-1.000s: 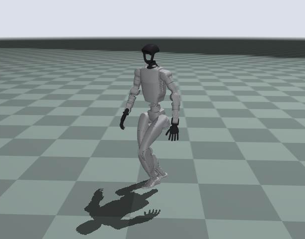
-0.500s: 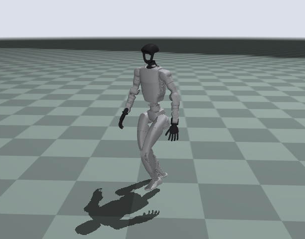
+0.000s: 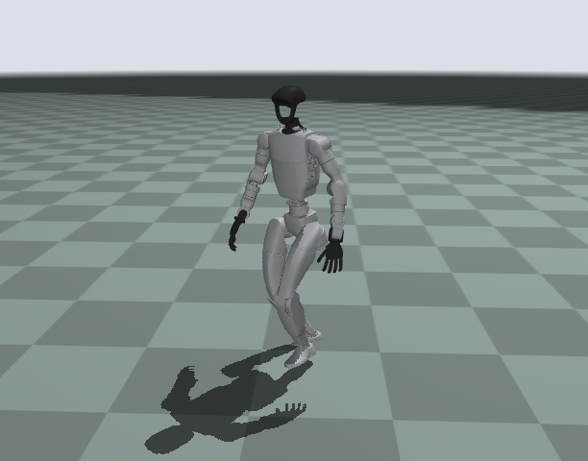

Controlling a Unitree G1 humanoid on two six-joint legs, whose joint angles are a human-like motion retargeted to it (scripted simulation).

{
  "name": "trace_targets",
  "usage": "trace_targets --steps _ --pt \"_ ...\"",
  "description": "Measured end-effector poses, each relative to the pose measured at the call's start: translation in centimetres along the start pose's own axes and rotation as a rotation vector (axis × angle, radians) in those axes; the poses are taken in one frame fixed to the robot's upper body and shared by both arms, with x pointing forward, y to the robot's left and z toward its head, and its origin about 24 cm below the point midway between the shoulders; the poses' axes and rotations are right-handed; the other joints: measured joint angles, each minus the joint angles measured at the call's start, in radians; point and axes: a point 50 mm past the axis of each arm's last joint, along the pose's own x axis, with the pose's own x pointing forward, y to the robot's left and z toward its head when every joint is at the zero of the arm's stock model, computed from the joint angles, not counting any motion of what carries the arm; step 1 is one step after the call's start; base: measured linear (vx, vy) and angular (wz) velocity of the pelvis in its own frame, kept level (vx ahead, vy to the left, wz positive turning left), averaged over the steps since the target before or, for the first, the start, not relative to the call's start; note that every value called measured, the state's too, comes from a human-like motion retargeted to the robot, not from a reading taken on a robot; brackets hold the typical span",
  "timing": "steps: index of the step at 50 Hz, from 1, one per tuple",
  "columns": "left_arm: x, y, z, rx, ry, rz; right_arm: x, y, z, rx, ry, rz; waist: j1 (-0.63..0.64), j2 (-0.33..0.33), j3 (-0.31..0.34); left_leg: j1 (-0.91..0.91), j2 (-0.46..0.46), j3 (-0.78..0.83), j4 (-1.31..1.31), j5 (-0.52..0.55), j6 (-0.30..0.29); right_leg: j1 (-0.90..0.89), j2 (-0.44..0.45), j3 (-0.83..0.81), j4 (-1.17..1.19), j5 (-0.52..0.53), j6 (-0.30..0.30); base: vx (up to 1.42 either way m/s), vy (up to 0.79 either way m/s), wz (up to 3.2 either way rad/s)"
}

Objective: Sport exercise

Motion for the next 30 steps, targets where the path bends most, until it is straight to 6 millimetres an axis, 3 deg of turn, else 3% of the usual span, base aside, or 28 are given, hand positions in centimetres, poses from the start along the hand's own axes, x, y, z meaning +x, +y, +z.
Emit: trace_targets --steps 10,15,23,30 --pt "-0.1 -1.9 -1.0 -0.062 0.051 -0.06 0.7 0.1 3.4 -0.033 -0.094 0.028 0.022 0.0 0.0 0.075 -0.032 -0.036 -0.011 -0.007 0.017 0.039 -0.002 0.033 -0.042 0.03 -0.009 0.11 0.07 -0.05" --pt "-0.1 -2.4 -1.4 -0.08 0.076 -0.071 0.7 -0.1 3.9 -0.058 -0.114 0.031 0.033 0.01 -0.014 0.161 -0.083 -0.052 -0.115 -0.008 0.015 0.048 -0.007 0.056 -0.058 0.072 -0.003 0.15 0.14 -0.2" --pt "-0.1 -3.5 -1.4 -0.076 0.083 -0.091 0.6 -0.7 6.2 -0.118 -0.23 0.024 0.016 0.025 -0.024 0.278 -0.12 -0.008 -0.224 -0.182 0.076 -0.037 -0.083 0.008 0.172 0.101 0.057 0.1 0.16 -0.22" --pt "0.1 -1.9 -0.5 -0.073 0.044 -0.023 -0.1 -1.6 9.7 -0.121 -0.392 0.003 -0.019 0.013 -0.005 0.291 -0.135 0.026 -0.193 -0.307 0.076 -0.146 -0.155 -0.046 0.44 0.042 0.084 0.04 0.08 -0.04"
